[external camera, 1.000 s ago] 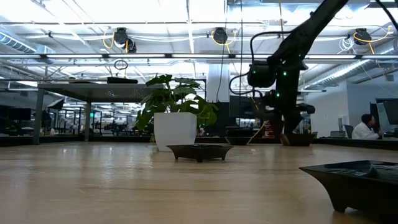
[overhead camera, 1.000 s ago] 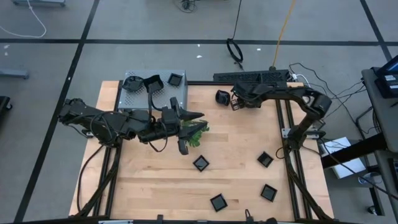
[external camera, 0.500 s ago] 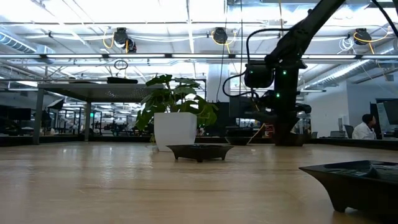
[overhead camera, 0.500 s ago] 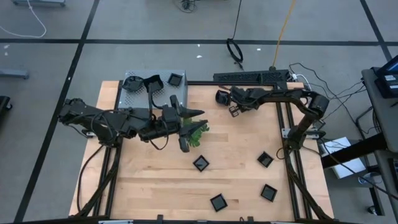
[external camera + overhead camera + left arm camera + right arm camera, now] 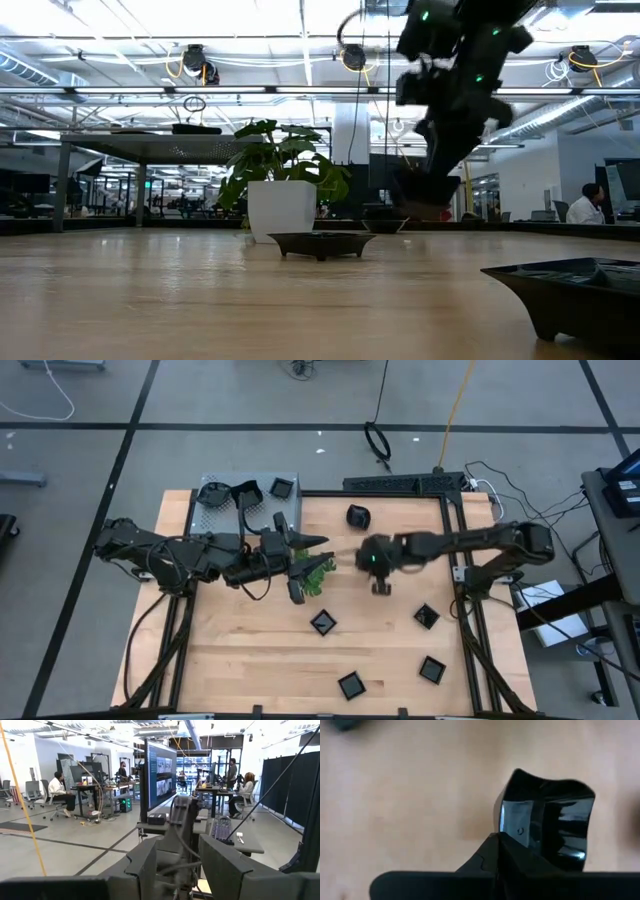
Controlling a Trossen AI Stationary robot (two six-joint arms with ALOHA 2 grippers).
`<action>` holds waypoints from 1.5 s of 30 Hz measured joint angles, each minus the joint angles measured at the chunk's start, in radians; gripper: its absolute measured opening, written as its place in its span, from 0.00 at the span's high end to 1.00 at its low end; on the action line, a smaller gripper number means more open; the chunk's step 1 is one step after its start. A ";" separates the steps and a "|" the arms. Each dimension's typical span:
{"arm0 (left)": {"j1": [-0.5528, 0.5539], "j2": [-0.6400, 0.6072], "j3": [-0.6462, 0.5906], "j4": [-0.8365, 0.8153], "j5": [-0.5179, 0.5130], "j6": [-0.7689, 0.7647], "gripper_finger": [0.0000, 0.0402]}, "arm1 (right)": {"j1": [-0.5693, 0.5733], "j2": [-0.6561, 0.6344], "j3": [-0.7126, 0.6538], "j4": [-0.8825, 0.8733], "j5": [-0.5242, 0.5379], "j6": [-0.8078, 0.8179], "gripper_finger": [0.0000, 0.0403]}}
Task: Pick & Place Mini shaped plates
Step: Move the distorted square plate to the center of the table, then stack the square plate on top of the square plate on the shelf
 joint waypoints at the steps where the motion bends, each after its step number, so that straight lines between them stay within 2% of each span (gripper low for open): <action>1: 0.000 0.000 0.000 0.000 0.000 0.000 0.62 | 0.037 -0.001 -0.011 0.033 -0.001 -0.040 1.00; 5: 0.000 0.000 0.000 -0.001 0.000 0.000 0.62 | 0.168 -0.002 -0.073 0.235 0.000 -0.197 1.00; 10: 0.000 0.000 0.000 -0.002 0.000 -0.054 0.62 | 0.250 0.011 -0.147 0.461 0.000 -0.246 1.00; 18: 0.000 0.000 0.000 -0.044 0.001 -0.223 0.62 | 0.295 0.033 -0.198 0.507 0.001 -0.165 1.00; 28: -0.003 0.000 0.000 -0.170 0.013 -0.410 0.62 | 0.326 0.084 -0.201 0.573 0.014 -0.182 0.99; 32: -0.003 0.000 0.000 -0.212 0.080 -0.415 0.62 | 0.325 0.081 -0.200 0.633 0.033 -0.158 0.92; 39: -0.003 0.000 0.000 -0.323 0.171 -0.416 0.62 | 0.325 0.079 -0.200 0.685 0.032 -0.039 0.71; 45: -0.004 0.006 0.000 -0.449 0.237 -0.429 0.62 | 0.330 -0.024 -0.201 0.657 0.033 0.059 0.62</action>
